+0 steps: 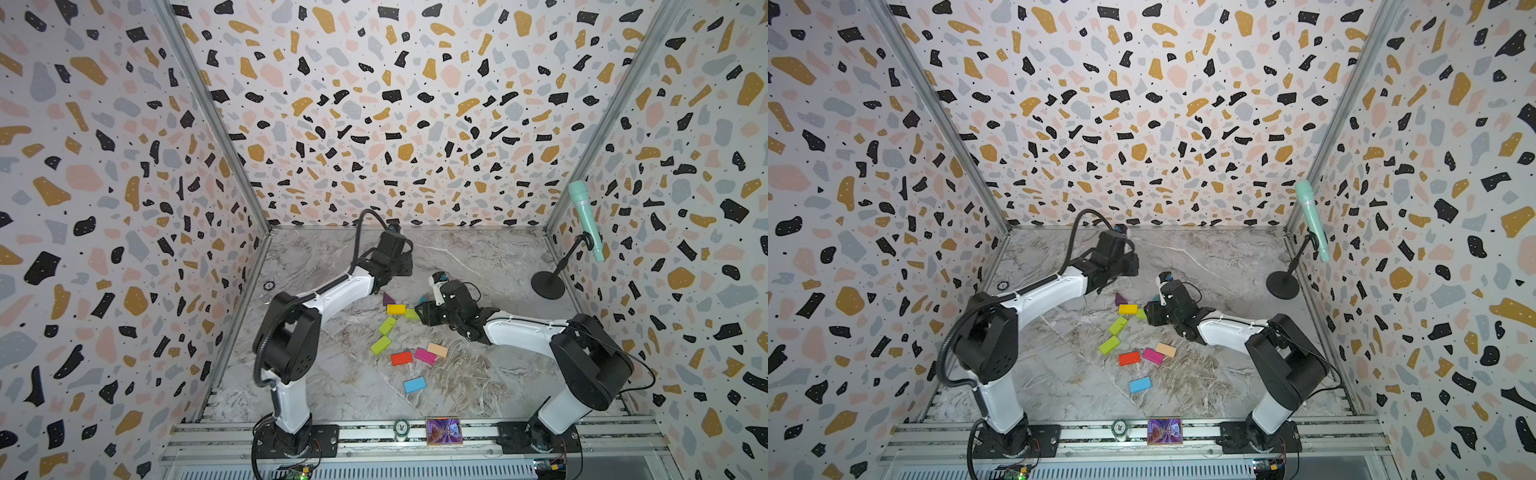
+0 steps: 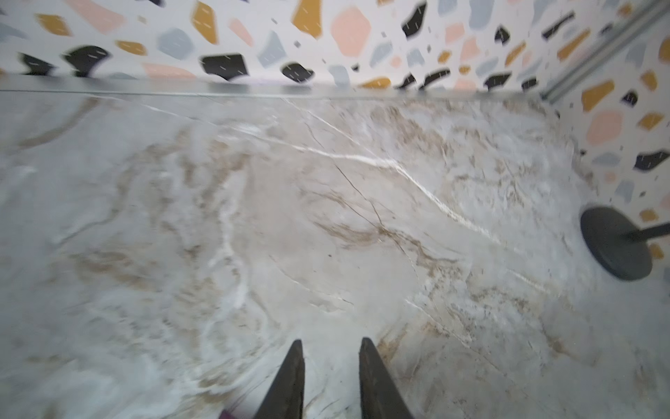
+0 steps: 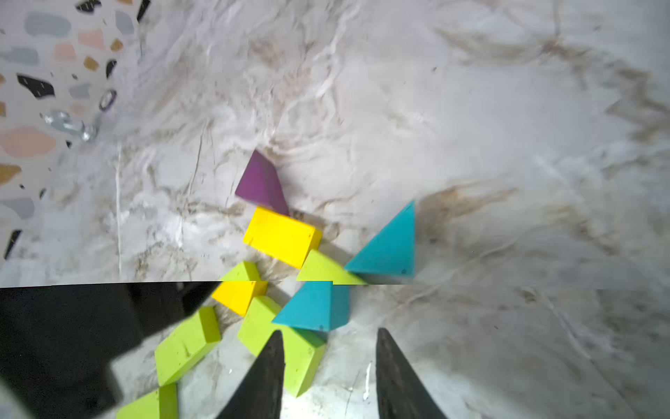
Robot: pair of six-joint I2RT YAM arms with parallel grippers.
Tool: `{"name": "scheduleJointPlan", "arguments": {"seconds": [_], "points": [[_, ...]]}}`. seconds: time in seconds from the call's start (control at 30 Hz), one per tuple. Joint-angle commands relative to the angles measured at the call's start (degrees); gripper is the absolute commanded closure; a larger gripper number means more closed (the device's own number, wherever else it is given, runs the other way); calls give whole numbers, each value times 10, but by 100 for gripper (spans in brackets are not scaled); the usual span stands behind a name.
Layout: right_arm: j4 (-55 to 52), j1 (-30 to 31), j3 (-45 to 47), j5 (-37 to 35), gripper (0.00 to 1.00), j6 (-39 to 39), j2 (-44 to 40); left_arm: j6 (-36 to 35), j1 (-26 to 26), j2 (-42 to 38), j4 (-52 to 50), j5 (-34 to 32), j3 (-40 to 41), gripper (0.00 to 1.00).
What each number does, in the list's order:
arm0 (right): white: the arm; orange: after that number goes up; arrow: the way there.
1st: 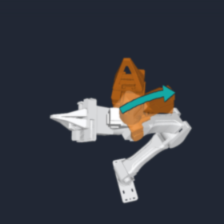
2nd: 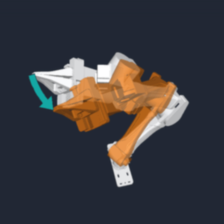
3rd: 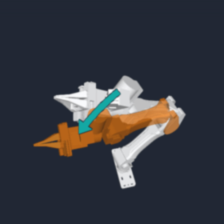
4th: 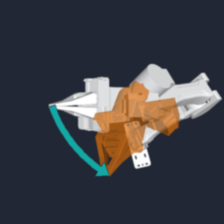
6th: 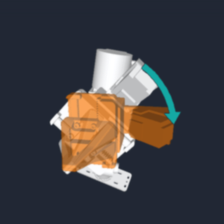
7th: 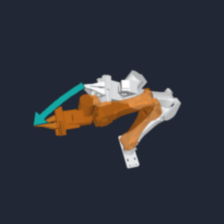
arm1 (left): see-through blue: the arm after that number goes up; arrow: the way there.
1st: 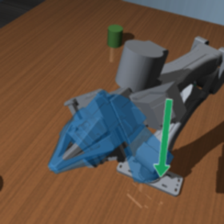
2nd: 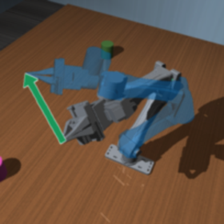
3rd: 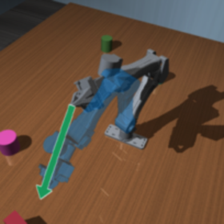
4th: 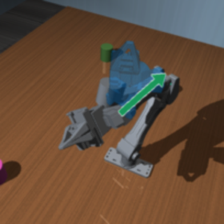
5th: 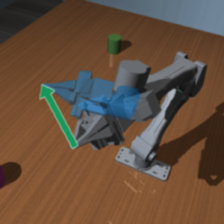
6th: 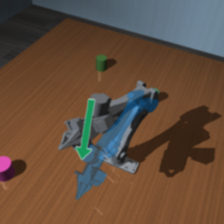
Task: Assemble a carrot with building blocks
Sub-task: Assemble the building block at the center of the board.
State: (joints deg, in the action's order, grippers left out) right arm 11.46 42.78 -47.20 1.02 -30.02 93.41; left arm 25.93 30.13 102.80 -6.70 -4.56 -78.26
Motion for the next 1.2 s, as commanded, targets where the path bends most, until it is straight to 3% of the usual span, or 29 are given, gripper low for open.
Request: {"name": "scheduleJointPlan", "arguments": {"seconds": [0.0, 0.2, 0.3, 0.43, 1.17], "points": [[-57, 39, 5, -102, 42, -16, 6, 43, -38, -34, 32, 29, 74, 71], [-57, 65, -6, -95, 55, -44, 49, 46, -67, -75, 56, 59, 161, 71], [-44, 66, -8, -79, 66, -51, 57, 42, -73, -73, 60, 72, 170, 72], [-45, 66, -17, -70, 73, -59, 74, 40, -74, -62, 66, 82, 168, 73], [-22, 45, -41, -66, 74, -76, 121, 42, -75, -26, 81, 104, 167, 73]]}}
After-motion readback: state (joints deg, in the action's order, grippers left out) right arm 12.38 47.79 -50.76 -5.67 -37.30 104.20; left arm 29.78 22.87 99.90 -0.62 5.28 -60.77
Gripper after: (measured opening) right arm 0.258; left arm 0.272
